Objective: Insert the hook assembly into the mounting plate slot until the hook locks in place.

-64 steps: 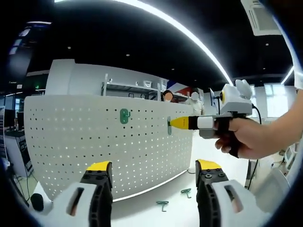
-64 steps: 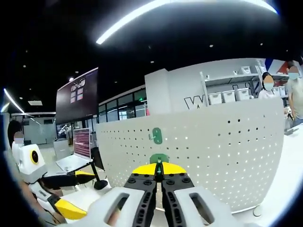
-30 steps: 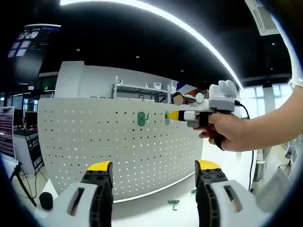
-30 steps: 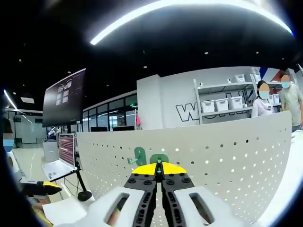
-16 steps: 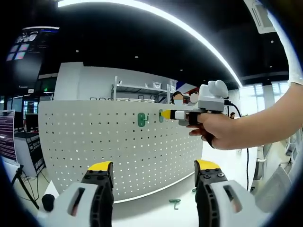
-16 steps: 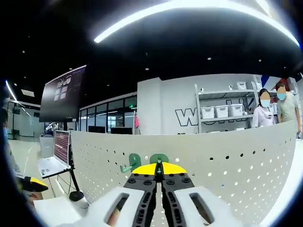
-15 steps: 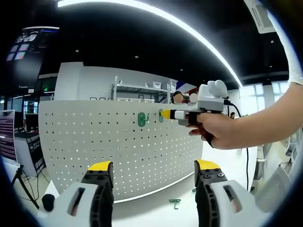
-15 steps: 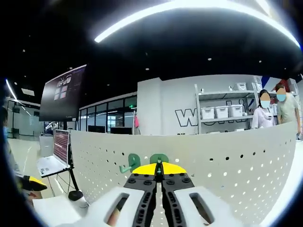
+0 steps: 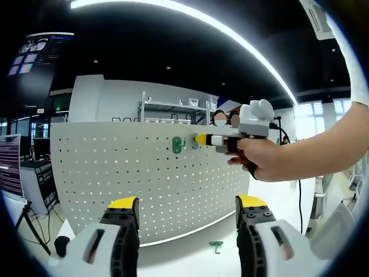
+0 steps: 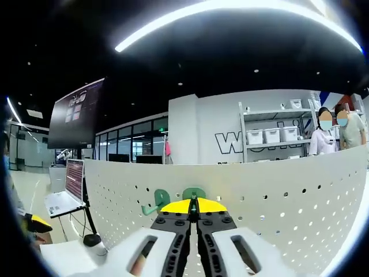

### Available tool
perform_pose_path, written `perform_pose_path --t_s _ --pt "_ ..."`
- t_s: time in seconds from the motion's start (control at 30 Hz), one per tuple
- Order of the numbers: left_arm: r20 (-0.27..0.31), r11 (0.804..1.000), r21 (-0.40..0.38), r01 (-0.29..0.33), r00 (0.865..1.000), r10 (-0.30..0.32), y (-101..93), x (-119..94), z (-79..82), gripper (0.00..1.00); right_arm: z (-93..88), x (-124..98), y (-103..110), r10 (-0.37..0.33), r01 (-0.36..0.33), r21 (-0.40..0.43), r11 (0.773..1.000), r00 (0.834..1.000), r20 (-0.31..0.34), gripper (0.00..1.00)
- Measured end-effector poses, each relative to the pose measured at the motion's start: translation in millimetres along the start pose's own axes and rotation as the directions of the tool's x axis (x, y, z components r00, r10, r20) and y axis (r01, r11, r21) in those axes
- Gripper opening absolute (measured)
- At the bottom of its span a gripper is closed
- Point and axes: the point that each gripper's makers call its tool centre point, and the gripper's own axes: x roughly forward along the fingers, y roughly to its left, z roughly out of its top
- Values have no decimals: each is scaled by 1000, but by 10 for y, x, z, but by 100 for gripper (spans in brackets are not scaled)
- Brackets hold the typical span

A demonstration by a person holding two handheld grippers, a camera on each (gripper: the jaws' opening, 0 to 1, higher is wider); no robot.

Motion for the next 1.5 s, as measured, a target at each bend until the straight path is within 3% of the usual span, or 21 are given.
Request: perform_pose_path --t_s 0.33,0.47,0.53,0.63,0.87,0.93,1.23,1.4,1.5 --pt "9 1000 -23 -16 1000 16 42 1 21 70 -62 41 12 -26 25 -39 999 1000 -9 0" --pt "7 999 -33 -13 1000 14 42 3 1 70 -61 56 9 -79 79 -59 995 997 4 0" --pt "-2 999 -30 -11 1000 11 35 2 -31 70 -58 65 -6 -112 113 -121 986 994 16 0" --pt "-12 1000 -29 -5 1000 4 17 -12 -59 70 -80 69 -6 -150 152 -53 987 988 40 0" --pt "-14 1000 -24 5 1000 -5 19 -75 -42 69 -86 62 -16 -213 219 -45 975 971 109 0" --pt "16 996 -87 9 1000 -7 28 -86 -6 70 -82 65 -27 -231 236 -26 971 966 118 0" --pt "11 996 -91 -3 1000 4 75 -90 -29 69 -87 85 -31 -245 250 -23 968 963 113 0" --pt "15 995 -104 -7 1000 9 93 -90 -34 69 -83 56 -16 -215 220 -40 975 971 102 2" --pt "9 994 -107 -4 1000 5 76 -86 -52 69 -82 37 19 -182 185 -44 982 980 79 10"
